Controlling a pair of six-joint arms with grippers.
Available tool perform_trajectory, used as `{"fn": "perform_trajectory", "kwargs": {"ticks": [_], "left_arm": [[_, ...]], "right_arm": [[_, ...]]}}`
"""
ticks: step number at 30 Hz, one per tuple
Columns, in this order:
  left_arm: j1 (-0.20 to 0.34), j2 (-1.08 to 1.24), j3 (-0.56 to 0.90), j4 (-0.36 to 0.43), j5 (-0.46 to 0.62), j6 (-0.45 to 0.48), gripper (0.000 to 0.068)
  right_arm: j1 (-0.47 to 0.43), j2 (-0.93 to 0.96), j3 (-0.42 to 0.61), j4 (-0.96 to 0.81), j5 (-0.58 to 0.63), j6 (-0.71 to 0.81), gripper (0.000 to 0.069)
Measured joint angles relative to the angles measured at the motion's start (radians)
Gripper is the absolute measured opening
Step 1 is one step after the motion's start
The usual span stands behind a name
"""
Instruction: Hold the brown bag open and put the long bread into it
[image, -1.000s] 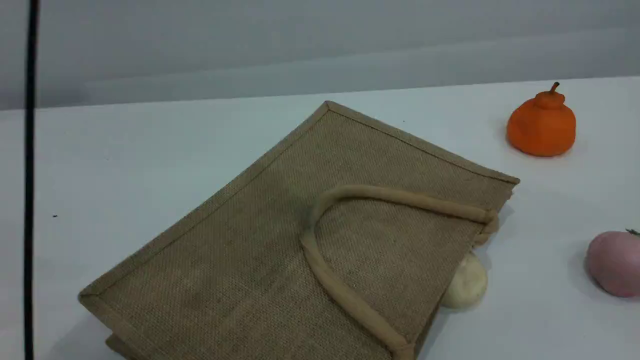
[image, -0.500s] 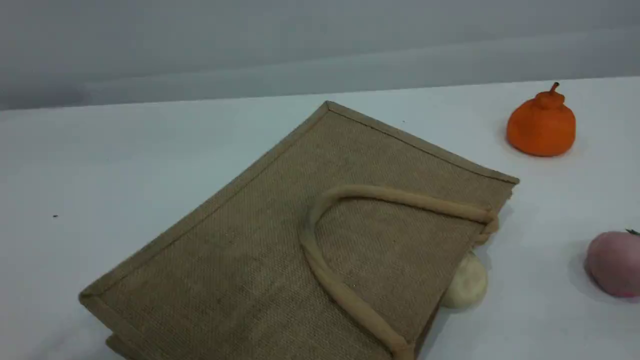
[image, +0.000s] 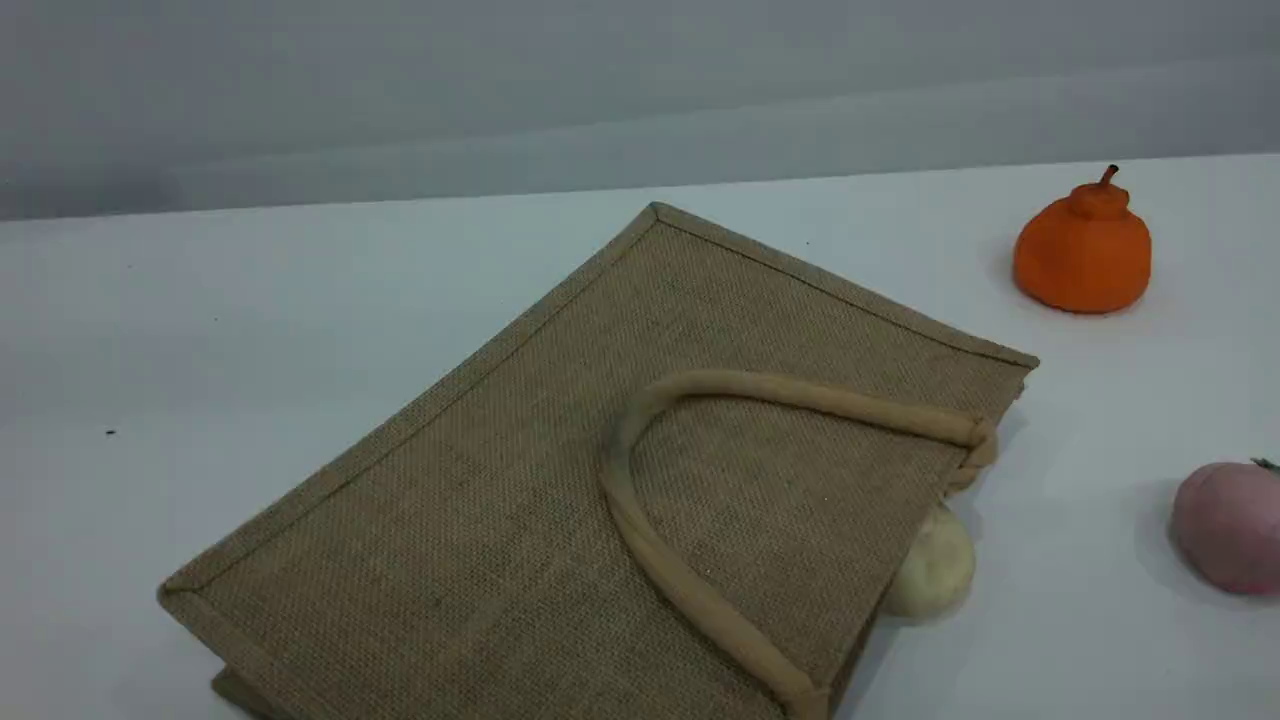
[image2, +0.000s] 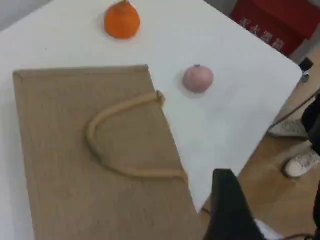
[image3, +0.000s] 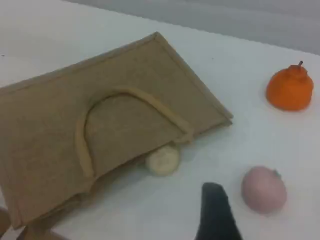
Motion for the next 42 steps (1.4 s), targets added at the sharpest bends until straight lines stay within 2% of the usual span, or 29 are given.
{"fn": "perform_trajectory", "kwargs": {"ticks": [5,8,13,17,21,25,29,32,38,42], "left_arm": [[0.0,-0.193,0.196,0.075,0.0,-0.069,0.0364],[0.0,-0.322,0.319,0.157,-0.004,-0.141,0.0364],[0.0,-0.535,0.503,0.333,-0.1,-0.287,0.0364],[0.0,-0.675,0.6,0.408,-0.125,-0.353,0.0364],[0.0,-0.754,0.67,0.444,-0.139,-0.353,0.0364],[0.0,-0.756,0.737,0.443,-0.134,-0.353,0.0364],[0.0,-0.756,0.742,0.441,-0.15,-0.353,0.0364],[0.0,-0.756,0.741,0.441,-0.148,-0.352,0.0364],[0.0,-0.755,0.74,0.441,-0.144,-0.352,0.0364],[0.0,-0.755,0.74,0.441,-0.143,-0.352,0.0364]], "right_arm": [[0.0,0.0,0.0,0.0,0.001,0.004,0.0391],[0.0,0.0,0.0,0.017,0.001,0.004,0.0391],[0.0,0.0,0.0,0.015,0.002,0.005,0.0391],[0.0,0.0,0.0,0.015,0.003,0.005,0.0391],[0.0,0.0,0.0,0.015,0.003,0.005,0.0391],[0.0,0.0,0.0,0.015,0.003,0.005,0.0391],[-0.006,0.0,0.0,0.015,0.003,0.005,0.0391],[-0.064,0.0,0.0,0.018,0.004,0.005,0.0391],[-0.279,0.0,0.0,0.018,0.004,0.005,0.0391],[-0.323,0.0,0.0,0.018,0.004,0.005,0.0391]]}}
